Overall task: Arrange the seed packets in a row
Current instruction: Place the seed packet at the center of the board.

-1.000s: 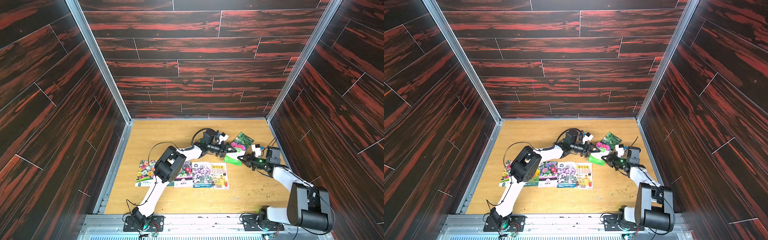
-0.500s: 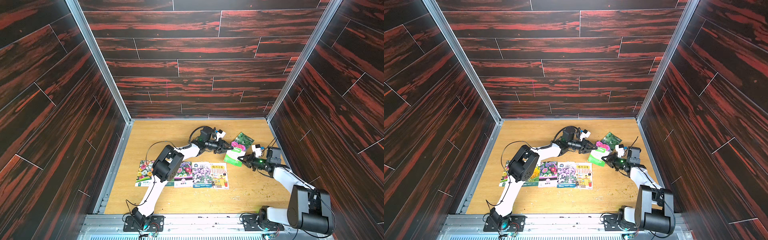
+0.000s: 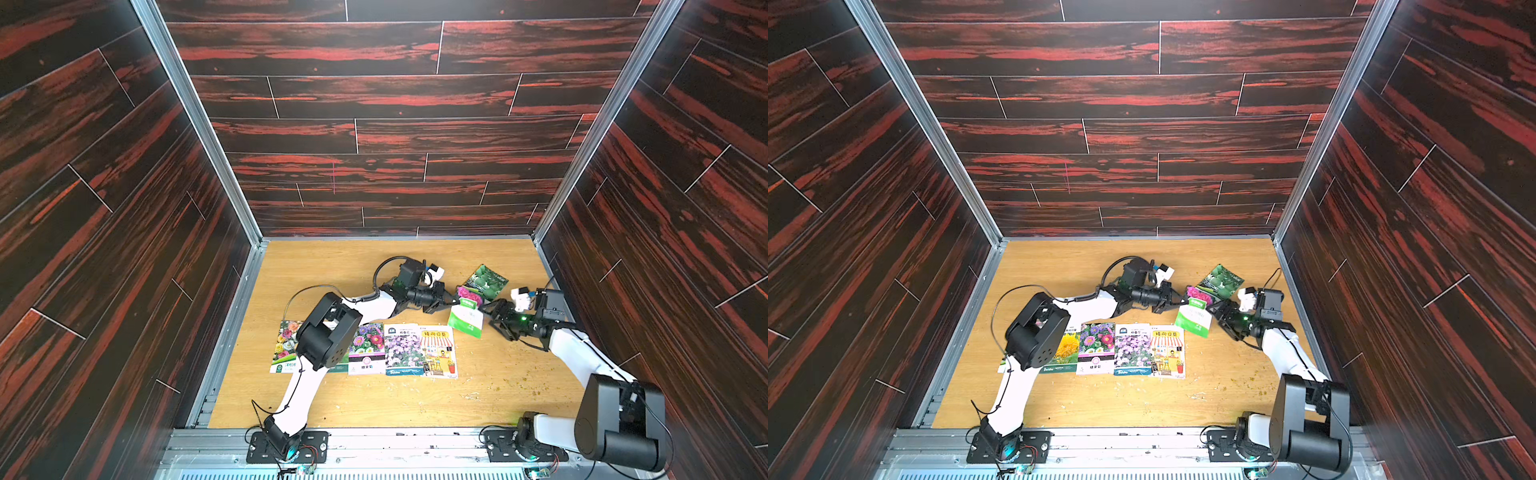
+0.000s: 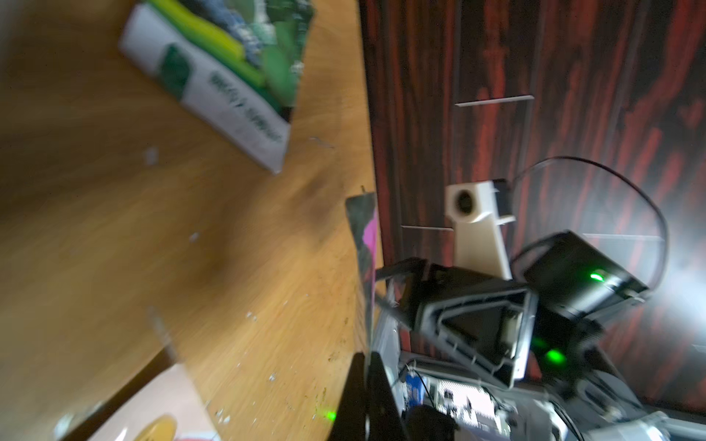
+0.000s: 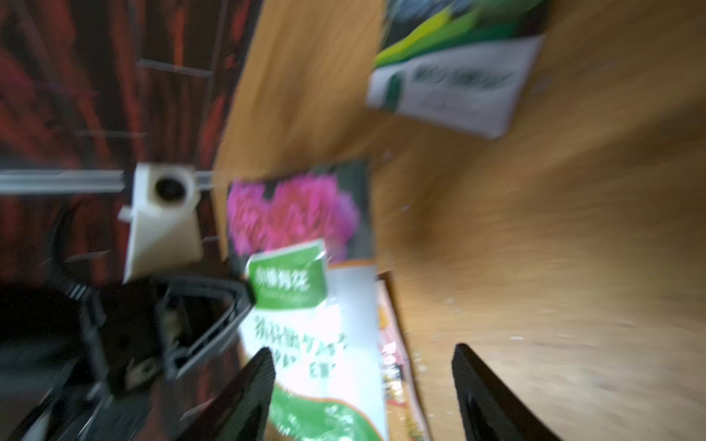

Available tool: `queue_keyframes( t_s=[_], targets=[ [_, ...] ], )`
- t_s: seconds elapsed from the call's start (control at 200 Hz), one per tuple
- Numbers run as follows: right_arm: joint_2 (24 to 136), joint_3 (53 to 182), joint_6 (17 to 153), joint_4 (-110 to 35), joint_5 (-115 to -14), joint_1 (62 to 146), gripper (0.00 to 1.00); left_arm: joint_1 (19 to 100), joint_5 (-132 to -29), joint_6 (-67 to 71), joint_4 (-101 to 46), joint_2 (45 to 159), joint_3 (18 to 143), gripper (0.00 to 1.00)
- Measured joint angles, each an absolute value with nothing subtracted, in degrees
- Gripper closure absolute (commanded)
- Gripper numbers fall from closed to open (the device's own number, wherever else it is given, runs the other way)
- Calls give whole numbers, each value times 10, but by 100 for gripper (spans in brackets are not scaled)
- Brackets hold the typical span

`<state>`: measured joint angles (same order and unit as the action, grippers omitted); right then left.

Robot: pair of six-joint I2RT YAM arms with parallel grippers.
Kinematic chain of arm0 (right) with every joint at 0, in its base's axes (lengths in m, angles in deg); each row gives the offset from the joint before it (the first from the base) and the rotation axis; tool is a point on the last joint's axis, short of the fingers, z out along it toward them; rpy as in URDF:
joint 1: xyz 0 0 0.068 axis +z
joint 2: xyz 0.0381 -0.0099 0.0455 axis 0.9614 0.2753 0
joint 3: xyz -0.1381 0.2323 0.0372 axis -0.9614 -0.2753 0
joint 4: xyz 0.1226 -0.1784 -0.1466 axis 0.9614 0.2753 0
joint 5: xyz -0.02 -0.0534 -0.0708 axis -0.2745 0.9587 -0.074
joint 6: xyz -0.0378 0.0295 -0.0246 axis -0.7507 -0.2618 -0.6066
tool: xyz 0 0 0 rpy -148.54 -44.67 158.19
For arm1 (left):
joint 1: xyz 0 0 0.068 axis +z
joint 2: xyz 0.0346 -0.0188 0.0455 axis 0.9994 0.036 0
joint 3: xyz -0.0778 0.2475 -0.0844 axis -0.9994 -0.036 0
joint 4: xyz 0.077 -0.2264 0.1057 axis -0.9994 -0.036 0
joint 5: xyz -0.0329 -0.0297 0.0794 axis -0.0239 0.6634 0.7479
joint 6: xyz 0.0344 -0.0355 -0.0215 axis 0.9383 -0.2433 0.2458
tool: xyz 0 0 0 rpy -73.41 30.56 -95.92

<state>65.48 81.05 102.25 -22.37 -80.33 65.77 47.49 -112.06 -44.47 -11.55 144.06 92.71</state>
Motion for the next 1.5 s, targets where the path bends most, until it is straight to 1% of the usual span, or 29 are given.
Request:
queue_keyframes(
  t_s=[0.1, 0.18, 0.346, 0.486, 0.611, 0.797, 1.142, 1.182, 1.293, 1.393, 1.448, 1.498],
  targets=[
    [628, 811, 1021, -189, -738, 632, 22, 450, -1035, -459, -143, 1397, 881, 100],
    [617, 811, 1019, -173, -708, 622, 22, 421, -967, -473, -165, 1373, 864, 100],
    [619, 800, 1014, -163, -696, 622, 22, 356, -847, -497, -215, 1360, 869, 100],
    [619, 781, 1009, -163, -696, 621, 22, 311, -783, -526, -244, 1361, 869, 100],
    [620, 761, 1008, -169, -704, 620, 22, 292, -751, -547, -264, 1372, 879, 100],
    [639, 745, 1009, -184, -729, 620, 22, 290, -726, -565, -281, 1388, 892, 100],
    [659, 744, 1009, -206, -759, 620, 22, 290, -723, -584, -300, 1418, 904, 100],
    [660, 744, 1009, -208, -759, 620, 22, 290, -723, -584, -300, 1419, 906, 95],
    [675, 744, 1008, -211, -756, 621, 22, 290, -726, -581, -302, 1419, 910, 71],
    [685, 742, 1009, -214, -751, 624, 22, 289, -728, -582, -311, 1419, 911, 56],
    [688, 742, 1008, -215, -747, 626, 22, 289, -727, -585, -319, 1419, 911, 50],
    [689, 742, 1008, -215, -743, 629, 22, 288, -727, -581, -329, 1419, 911, 48]
  ],
)
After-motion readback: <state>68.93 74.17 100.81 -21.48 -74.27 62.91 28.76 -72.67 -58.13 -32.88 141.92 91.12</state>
